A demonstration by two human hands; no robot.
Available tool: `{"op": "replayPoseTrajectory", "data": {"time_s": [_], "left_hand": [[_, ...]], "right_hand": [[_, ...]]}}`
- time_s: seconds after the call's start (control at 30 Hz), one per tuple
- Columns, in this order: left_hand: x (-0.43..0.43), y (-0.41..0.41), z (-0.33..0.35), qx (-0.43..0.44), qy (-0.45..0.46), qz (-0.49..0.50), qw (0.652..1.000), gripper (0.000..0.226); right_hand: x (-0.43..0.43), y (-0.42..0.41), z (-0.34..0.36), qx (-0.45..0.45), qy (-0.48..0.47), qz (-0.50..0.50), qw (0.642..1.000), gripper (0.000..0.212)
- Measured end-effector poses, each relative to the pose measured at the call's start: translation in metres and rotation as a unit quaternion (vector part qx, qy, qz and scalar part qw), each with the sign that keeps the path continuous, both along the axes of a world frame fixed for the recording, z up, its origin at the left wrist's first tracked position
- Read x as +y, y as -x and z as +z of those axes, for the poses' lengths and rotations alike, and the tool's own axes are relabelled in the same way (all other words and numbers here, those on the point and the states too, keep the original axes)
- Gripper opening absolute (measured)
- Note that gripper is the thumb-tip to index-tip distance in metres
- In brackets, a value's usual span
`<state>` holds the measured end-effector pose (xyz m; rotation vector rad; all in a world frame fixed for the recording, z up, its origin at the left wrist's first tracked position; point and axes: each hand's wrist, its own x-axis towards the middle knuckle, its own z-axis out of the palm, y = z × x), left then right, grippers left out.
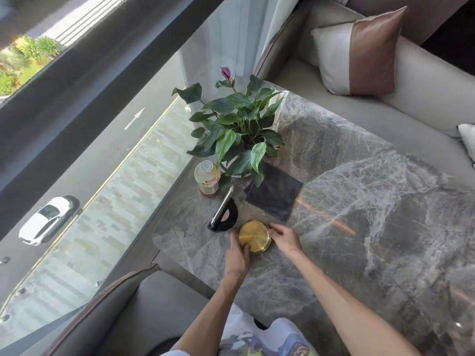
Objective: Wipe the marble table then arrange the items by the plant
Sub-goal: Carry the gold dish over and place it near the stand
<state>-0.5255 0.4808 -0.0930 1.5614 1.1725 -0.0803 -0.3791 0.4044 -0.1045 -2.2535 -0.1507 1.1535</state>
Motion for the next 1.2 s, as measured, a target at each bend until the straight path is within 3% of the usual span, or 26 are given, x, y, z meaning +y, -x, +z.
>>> {"op": "replayPoseTrajectory", "data": {"time_s": [0.27,0.47,0.63,0.77,0.87,1.07,1.2], "left_hand": [[-0.001,0.011,-0.054,0.022,0.081,0.058,0.995,0.069],[-0.004,0.000,-0.014,-0.024,0.093,0.070,0.993,0.055],[-0.005,0.006,-0.012,-0.002,0.110,0.088,0.990,0.051],[-0.016,0.008,0.002,0.089,-0.044,-0.013,0.995,0.030],[-0.041,-0.009,0.038,0.108,-0.176,-0.123,0.971,0.024],[-0.127,-0.065,0.075,0.151,-0.254,-0.336,0.894,0.040],[-0.201,-0.096,0.082,0.157,-0.303,-0.403,0.849,0.046]], "right_hand": [[-0.021,0.008,0.014,0.054,-0.038,0.064,0.996,0.047],[-0.028,0.009,0.012,0.074,-0.044,0.080,0.993,0.074],[-0.039,0.010,0.018,0.089,-0.046,0.089,0.991,0.072],[-0.067,0.007,0.032,0.038,-0.066,0.070,0.995,0.038],[-0.112,-0.003,0.052,-0.051,-0.058,0.067,0.995,0.020],[-0.258,-0.033,0.087,-0.285,0.009,0.159,0.945,0.036],[-0.362,-0.047,0.085,-0.317,0.045,0.147,0.936,0.054]]}}
